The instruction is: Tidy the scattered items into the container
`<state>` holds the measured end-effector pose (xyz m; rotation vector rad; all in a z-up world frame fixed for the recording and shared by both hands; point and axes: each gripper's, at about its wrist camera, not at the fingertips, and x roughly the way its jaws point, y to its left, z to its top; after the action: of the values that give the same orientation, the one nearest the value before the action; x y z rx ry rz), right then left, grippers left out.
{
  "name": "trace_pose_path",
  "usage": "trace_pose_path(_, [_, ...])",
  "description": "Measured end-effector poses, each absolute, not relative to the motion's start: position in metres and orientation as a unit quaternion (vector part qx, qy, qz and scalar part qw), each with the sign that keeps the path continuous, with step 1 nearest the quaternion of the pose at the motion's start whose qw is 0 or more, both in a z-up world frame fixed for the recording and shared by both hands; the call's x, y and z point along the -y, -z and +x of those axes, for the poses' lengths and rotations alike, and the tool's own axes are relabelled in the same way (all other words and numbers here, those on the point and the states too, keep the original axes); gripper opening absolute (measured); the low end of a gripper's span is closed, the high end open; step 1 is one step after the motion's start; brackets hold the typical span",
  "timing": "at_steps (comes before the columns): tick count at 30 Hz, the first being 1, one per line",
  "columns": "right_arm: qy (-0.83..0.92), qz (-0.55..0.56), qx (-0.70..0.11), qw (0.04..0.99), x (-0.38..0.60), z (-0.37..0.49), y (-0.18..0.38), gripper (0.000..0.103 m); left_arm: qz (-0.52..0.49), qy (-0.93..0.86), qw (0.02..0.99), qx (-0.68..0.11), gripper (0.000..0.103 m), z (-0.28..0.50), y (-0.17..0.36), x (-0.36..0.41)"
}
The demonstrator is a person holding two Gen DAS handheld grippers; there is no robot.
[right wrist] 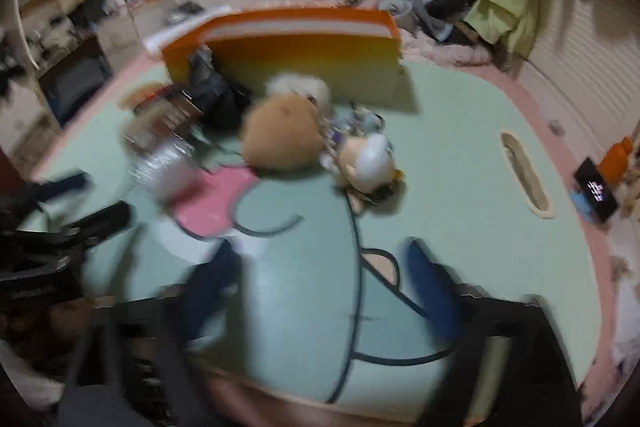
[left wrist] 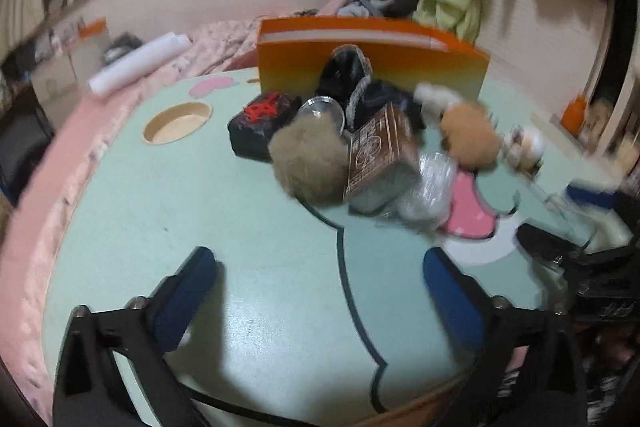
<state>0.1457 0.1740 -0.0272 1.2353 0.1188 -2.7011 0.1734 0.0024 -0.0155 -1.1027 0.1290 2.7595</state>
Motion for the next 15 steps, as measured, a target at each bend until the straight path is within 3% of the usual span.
trace_pose_path(15, [0.920,0.380,-0.036,0.085,-0.178,0.145,0.037,0.103,-0.364,-0.927,0.077,-0.040,0.103,0.174,0.017,-0.003])
